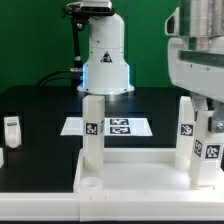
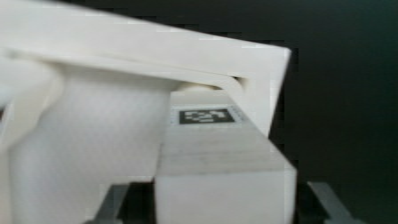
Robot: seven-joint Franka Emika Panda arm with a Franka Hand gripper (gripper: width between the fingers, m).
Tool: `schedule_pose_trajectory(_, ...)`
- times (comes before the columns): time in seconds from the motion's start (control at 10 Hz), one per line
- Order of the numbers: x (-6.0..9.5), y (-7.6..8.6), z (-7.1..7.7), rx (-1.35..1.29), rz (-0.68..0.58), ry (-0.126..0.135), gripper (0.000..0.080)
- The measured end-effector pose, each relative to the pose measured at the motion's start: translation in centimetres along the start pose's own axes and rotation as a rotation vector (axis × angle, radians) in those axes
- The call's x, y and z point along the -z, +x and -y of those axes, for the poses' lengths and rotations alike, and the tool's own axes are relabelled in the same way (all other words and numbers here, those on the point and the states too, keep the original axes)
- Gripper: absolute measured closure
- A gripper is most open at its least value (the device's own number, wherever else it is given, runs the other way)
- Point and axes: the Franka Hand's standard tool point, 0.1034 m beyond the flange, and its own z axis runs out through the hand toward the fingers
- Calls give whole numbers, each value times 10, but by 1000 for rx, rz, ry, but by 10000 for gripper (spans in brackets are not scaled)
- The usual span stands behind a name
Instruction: Assemble desk
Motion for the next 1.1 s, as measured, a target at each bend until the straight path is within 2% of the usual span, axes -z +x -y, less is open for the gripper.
schedule_pose_trajectory(0.3,0,0,-1,-27,-1,3,511)
schedule_pose_trajectory(0.4,1,0,0,118,-3,5,511)
schedule_pose_trajectory(0.5,1,1,1,345,2,8,432)
schedule_pose_trajectory(0.6,0,1,1,548,9,6,250)
schedule_pose_trajectory(0.7,0,-3,-1,604,7,13,250)
schedule_pose_trajectory(0.8,-1,-5,-4,659,0,21,172)
schedule_pose_trajectory(1.1,-1,-1,-2,903,-14,14,151)
